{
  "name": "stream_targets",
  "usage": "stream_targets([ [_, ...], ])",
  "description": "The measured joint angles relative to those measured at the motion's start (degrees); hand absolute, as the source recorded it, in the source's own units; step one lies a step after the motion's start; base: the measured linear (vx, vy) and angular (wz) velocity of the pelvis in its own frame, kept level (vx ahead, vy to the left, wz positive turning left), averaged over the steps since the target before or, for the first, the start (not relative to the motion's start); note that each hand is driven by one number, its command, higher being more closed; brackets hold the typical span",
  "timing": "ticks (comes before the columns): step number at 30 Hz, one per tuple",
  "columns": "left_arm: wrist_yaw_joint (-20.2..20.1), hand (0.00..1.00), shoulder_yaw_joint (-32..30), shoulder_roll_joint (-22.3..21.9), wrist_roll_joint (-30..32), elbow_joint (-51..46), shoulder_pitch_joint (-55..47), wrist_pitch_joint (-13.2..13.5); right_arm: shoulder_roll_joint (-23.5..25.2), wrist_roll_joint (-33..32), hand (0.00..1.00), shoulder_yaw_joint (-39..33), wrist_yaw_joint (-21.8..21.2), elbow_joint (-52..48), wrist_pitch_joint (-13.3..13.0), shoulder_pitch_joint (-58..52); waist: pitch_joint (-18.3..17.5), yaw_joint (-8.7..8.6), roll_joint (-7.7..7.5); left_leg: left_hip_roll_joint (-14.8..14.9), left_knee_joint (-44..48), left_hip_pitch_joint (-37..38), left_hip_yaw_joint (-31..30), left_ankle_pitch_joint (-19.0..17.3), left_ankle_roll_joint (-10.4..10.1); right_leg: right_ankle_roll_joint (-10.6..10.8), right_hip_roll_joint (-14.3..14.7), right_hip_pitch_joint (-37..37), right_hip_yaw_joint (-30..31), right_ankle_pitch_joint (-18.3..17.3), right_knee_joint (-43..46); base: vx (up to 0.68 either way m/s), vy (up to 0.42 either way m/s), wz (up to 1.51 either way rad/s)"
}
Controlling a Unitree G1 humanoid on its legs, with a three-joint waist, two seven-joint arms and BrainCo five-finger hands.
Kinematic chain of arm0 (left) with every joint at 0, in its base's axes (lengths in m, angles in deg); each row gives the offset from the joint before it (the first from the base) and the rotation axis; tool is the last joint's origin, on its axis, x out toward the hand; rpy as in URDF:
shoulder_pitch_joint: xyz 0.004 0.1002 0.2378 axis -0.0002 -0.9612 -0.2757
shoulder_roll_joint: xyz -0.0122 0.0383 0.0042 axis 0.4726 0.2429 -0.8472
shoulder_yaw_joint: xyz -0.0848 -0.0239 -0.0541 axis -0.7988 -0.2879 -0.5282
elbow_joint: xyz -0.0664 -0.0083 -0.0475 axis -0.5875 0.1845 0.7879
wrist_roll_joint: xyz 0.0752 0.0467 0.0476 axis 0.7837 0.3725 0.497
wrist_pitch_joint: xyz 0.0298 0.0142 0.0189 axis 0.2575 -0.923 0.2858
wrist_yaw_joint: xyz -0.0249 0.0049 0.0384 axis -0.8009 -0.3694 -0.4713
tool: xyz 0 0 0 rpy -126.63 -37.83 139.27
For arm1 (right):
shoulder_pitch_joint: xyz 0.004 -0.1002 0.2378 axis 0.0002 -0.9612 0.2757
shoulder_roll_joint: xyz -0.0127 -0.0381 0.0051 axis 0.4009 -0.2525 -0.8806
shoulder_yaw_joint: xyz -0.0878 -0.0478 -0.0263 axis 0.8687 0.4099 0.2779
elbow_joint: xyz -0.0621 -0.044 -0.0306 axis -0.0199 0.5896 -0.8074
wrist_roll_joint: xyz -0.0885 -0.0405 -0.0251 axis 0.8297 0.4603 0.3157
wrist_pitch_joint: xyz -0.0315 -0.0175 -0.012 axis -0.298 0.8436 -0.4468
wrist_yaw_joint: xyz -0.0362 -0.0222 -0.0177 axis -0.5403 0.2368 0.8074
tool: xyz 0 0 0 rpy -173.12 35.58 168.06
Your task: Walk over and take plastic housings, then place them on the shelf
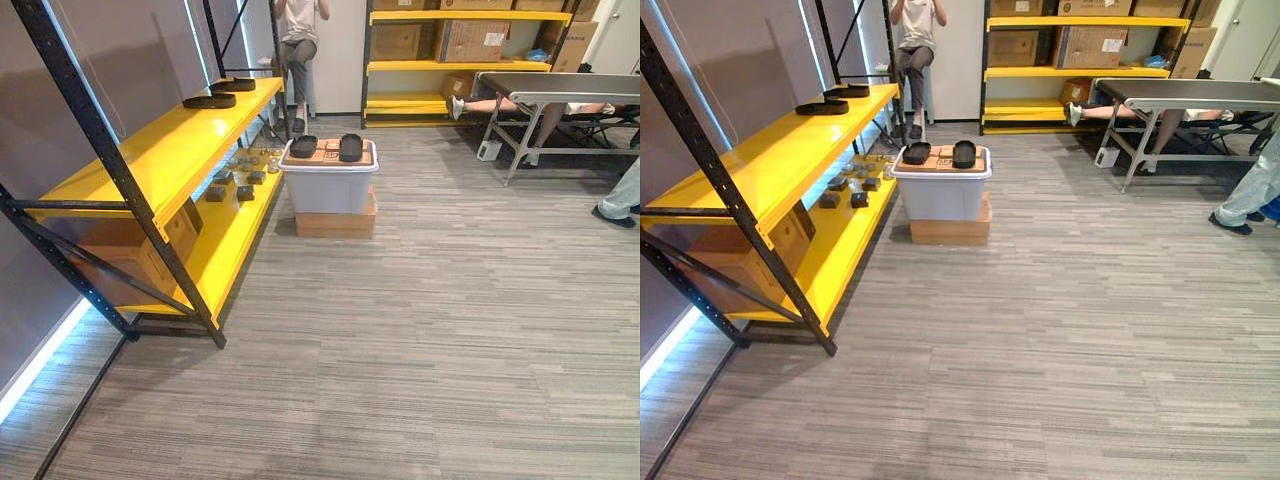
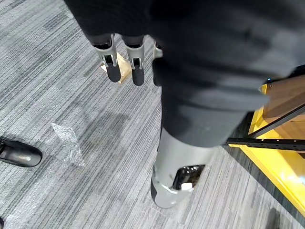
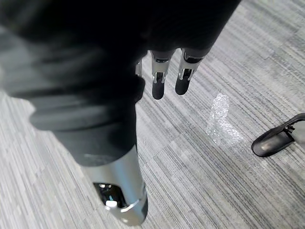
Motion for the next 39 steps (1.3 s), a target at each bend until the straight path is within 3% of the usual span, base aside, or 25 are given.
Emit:
stream_targets([
  [3,0.1,0.00,1.9,-0.1,0.0,-0.2,0.7,0.0,0.0,0.0,0.00,-0.1,0.1,-0.1,0.0,0.4,1.8,0.21,-0.04,-0.5,2.7,-1.0,0.0,-2.6,1.7,3.4,-1.7,-4.8,-0.4,-5.7,11.8,0.00,0.026,0.01],
  [5,0.6,0.00,4.2,0.5,0.0,-0.2,1.4,-0.1,0.9,0.0,0.00,1.1,0.0,-1.0,0.0,0.4,3.7,0.33,-0.13,-1.1,4.0,0.0,-0.5,-4.4,3.6,3.7,-4.4,-18.5,-0.4,-8.7,39.8,-0.01,0.080,0.06],
  [6,0.9,0.00,5.3,0.9,0.2,-0.2,1.6,-0.1,1.3,0.0,0.00,1.3,0.0,-0.8,0.1,0.2,4.4,0.15,-0.46,-1.1,4.1,1.1,-0.9,-4.7,4.1,4.1,-4.3,-19.9,0.3,-9.4,41.9,0.11,0.075,0.18],
  [9,1.0,0.00,6.3,2.6,1.2,1.1,4.2,-0.2,2.6,-0.1,0.00,3.5,0.0,-0.2,0.2,-1.0,5.5,-0.86,-0.87,0.2,4.4,3.0,-2.4,-6.6,4.7,3.0,-2.2,-26.2,0.7,-9.6,34.4,0.26,-0.019,0.30],
  [12,1.3,0.00,5.6,3.3,2.7,2.5,11.2,-0.1,4.3,-0.2,0.00,2.9,0.0,0.0,0.2,-3.9,6.9,-3.88,-1.90,1.2,3.7,4.6,-8.6,-9.4,3.4,2.3,-2.0,-27.6,1.2,-2.5,13.2,0.41,-0.157,1.05],
  [13,1.2,0.00,5.2,2.8,3.5,2.3,12.2,-0.1,4.6,-0.2,0.00,0.8,0.0,0.1,0.2,-5.7,6.9,-4.47,-2.00,2.4,3.0,7.1,-10.2,-11.1,3.0,1.0,-2.0,-27.6,1.2,3.4,14.6,0.55,-0.277,0.81],
  [14,1.1,0.00,2.7,1.5,4.0,1.9,11.7,0.0,4.7,-0.2,0.00,-1.0,0.0,-0.3,0.2,-7.3,5.6,-5.29,0.01,4.7,3.5,8.4,-10.7,-12.0,1.8,0.2,-0.2,-28.5,0.1,3.8,18.8,0.60,-0.283,0.61],
  [15,1.0,0.00,1.1,1.2,4.3,1.6,11.7,0.1,5.1,-0.2,0.00,-1.5,0.1,-0.7,0.2,-7.6,5.4,-5.14,-0.07,5.1,5.8,8.1,-10.1,-12.1,1.6,-1.5,0.3,-28.5,0.1,4.0,20.5,0.70,-0.300,0.13],
  [16,1.1,0.00,-1.6,0.1,4.4,0.4,11.0,0.0,6.0,-0.2,0.00,-2.5,0.1,-1.5,0.2,-7.6,5.5,-4.48,-0.01,5.6,14.2,6.2,-7.7,-12.1,0.9,-4.2,1.3,-26.8,0.1,2.4,21.8,0.75,-0.259,-0.13],
  [17,1.1,0.00,-4.0,-1.5,4.4,-1.1,9.8,-0.1,6.7,-0.1,0.00,-2.7,0.0,-2.3,0.2,-7.9,5.7,-4.12,0.30,6.7,29.9,1.6,-5.6,-10.3,-2.6,-5.8,2.4,-22.7,0.1,0.3,21.2,0.76,-0.240,-0.16],
  [19,0.8,0.00,-6.8,-3.6,4.4,-4.1,7.9,-0.1,7.7,-0.1,0.00,-2.1,-0.4,-4.5,0.3,-8.1,5.9,-3.19,0.92,9.0,55.2,-8.0,-6.6,-2.1,-8.3,-7.7,4.6,-15.3,0.7,-2.1,18.3,0.65,-0.149,-0.15],
  [21,0.9,0.00,-7.9,-4.2,4.3,-5.7,6.1,-0.1,9.0,0.0,0.00,0.2,-0.4,-7.0,0.3,-7.3,6.1,-0.37,0.60,10.6,72.3,-17.1,-5.3,-2.6,-7.6,-8.8,7.1,-6.0,4.4,-3.2,12.5,0.73,-0.101,-0.64],
  [22,0.8,0.00,-7.8,-4.4,4.3,-5.9,5.5,-0.1,9.2,0.0,0.00,0.8,-0.3,-7.8,0.4,-7.0,6.1,0.45,0.48,10.8,73.9,-19.4,-4.5,-3.5,-6.2,-9.0,7.3,-3.7,5.9,-3.4,10.8,0.75,-0.040,-0.99],
  [24,0.7,0.00,-7.7,-6.1,3.8,-5.9,2.2,-0.2,9.0,0.0,0.00,1.0,-0.2,-9.4,0.4,-5.2,6.3,3.33,0.12,10.4,67.9,-28.3,-0.9,-7.8,-2.0,-8.4,6.1,3.4,11.2,-5.6,6.7,0.59,0.056,-0.97],
  [25,0.6,0.00,-7.5,-6.5,3.7,-5.8,1.4,-0.3,9.0,0.0,0.00,0.9,-0.2,-9.7,0.3,-4.8,6.3,3.63,-0.06,9.6,63.7,-30.1,-0.6,-8.5,-2.0,-8.1,5.2,4.7,12.1,-6.4,6.2,0.58,0.132,-0.85],
  [27,0.2,0.00,-5.8,-7.0,3.4,-5.2,-1.6,-0.8,8.8,0.0,0.00,-0.6,-0.3,-10.0,0.3,-4.4,5.9,4.74,-1.11,6.0,42.6,-32.0,-0.1,-8.1,-2.0,-6.7,1.4,7.7,14.5,-10.4,5.5,0.53,0.171,-0.60],
  [28,-0.3,0.00,-5.5,-7.3,3.4,-4.6,-2.9,-0.9,8.5,0.0,0.00,-3.4,-0.3,-9.5,0.3,-3.8,5.5,5.49,-0.98,4.8,29.6,-32.5,-0.2,-4.1,-1.9,-6.2,-0.4,9.9,15.6,-12.9,5.2,0.82,0.271,-0.49],
  [29,-0.3,0.00,-5.6,-7.0,3.4,-3.4,-3.9,-1.1,8.6,0.1,0.00,-5.1,0.2,-7.6,0.3,-4.2,3.9,5.96,-2.21,3.3,30.6,-32.5,1.9,0.5,0.4,-6.0,-2.5,11.4,16.6,-14.2,5.7,0.86,0.264,-0.29],
  [30,-0.2,0.00,-5.6,-6.8,3.5,-2.7,-3.9,-1.2,8.7,0.3,0.00,-5.3,0.2,-6.6,0.3,-4.0,3.2,5.51,-2.94,2.2,31.0,-32.5,2.0,-0.5,0.5,-6.3,-3.4,11.2,16.6,-14.0,6.9,0.93,0.268,0.12],
  [31,-0.3,0.00,-5.7,-7.0,3.8,-2.3,-3.3,-1.3,8.8,1.1,0.00,-5.8,0.0,-5.1,0.4,-3.7,2.0,4.92,-3.44,0.7,31.1,-32.1,1.6,-1.9,2.5,-4.5,-4.0,8.3,16.9,-12.2,12.6,0.81,0.227,0.39],
  [33,-0.4,0.00,-6.0,-6.6,4.1,-1.1,-2.5,-1.3,8.8,1.8,0.00,-6.7,-0.1,-2.7,0.3,-3.2,2.3,4.63,-5.17,-0.9,30.4,-27.3,1.8,-2.4,2.4,2.3,-3.8,5.7,18.5,-7.2,25.6,0.79,0.213,0.25],
  [34,-0.4,0.00,-6.0,-5.9,4.4,-0.5,-2.8,-1.3,8.9,2.3,0.00,-7.5,-0.2,-1.7,0.3,-2.9,2.6,4.43,-5.35,-1.1,28.8,-21.8,1.3,-3.4,3.2,14.5,-2.7,3.1,19.2,1.4,36.7,0.72,0.152,0.00],
  [35,-0.4,0.00,-5.5,-5.6,4.4,-0.5,-2.8,-1.3,9.0,2.6,0.00,-6.6,-0.5,-1.5,0.3,-3.0,2.7,4.19,-5.12,-0.8,26.7,-16.1,0.8,-4.1,3.8,14.3,-1.8,-2.2,18.5,6.2,51.1,0.69,0.126,-0.06],
  [37,-0.3,0.00,-5.4,-5.8,4.3,-0.5,-2.4,-1.4,8.9,3.9,0.00,-4.2,-0.8,-3.0,0.3,-3.8,2.7,3.86,-4.73,-0.8,22.2,-7.4,0.8,-4.4,4.4,13.3,-5.3,-11.0,11.5,4.5,66.0,0.64,0.034,-0.08],
  [39,-0.3,0.00,-5.5,-6.2,4.3,-0.8,-0.4,-1.3,9.0,4.4,0.00,-3.0,-1.0,-4.1,0.3,-4.9,2.7,3.25,-3.77,0.3,16.2,0.8,-0.2,-5.2,5.5,6.9,-8.9,-18.8,4.9,-0.3,69.0,0.70,-0.046,0.17],
])
